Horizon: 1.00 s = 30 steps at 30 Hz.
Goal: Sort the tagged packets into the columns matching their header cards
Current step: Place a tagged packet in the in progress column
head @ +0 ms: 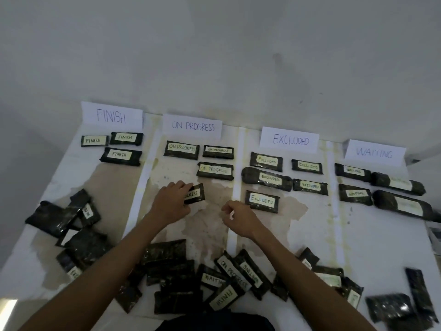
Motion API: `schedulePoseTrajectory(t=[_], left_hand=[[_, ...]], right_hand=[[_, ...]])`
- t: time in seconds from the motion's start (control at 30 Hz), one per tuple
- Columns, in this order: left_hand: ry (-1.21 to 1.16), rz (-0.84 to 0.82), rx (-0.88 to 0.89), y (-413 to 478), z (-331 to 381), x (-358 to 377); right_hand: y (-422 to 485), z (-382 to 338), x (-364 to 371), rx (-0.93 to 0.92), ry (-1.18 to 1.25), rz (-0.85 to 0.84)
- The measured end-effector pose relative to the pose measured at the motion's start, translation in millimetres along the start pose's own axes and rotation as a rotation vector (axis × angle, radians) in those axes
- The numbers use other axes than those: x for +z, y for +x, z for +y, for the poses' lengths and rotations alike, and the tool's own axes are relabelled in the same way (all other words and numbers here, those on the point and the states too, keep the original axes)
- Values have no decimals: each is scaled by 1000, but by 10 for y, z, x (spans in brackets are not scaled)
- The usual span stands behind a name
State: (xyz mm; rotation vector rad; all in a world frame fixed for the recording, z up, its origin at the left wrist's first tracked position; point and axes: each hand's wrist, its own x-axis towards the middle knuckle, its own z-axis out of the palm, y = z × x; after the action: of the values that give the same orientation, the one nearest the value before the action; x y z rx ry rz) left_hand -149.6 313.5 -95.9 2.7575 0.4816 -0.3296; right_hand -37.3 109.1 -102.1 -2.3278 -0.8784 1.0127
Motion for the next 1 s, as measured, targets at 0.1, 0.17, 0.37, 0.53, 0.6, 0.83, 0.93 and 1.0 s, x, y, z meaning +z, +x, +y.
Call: schedulePoseTrajectory(t=[0.1, 0.17, 0.37, 0.53, 0.6, 0.83, 0.93, 1.0], left_hand=[[61, 10, -7, 137, -230, -15], [99, 10, -14, 246, -357, -19], [152, 13, -41, 604, -600, -57], [170, 10, 8, 843, -691, -63], [182, 11, 50, 892, -694, -48], [200, 48, 73, 866, -650, 25], [168, 87, 57, 780, -637, 31], [115, 95, 49, 652, -613, 35]], right_hand=[[142, -91, 123, -47, -158, 31], [219, -131, 201, -79, -269, 61], [389, -161, 424, -63, -519, 118], [437, -106, 504, -55, -560, 194], [436, -92, 510, -63, -546, 219], [403, -94, 501, -80, -543, 223], [383, -142, 479, -63, -546, 160], [345, -192, 489, -58, -550, 123]])
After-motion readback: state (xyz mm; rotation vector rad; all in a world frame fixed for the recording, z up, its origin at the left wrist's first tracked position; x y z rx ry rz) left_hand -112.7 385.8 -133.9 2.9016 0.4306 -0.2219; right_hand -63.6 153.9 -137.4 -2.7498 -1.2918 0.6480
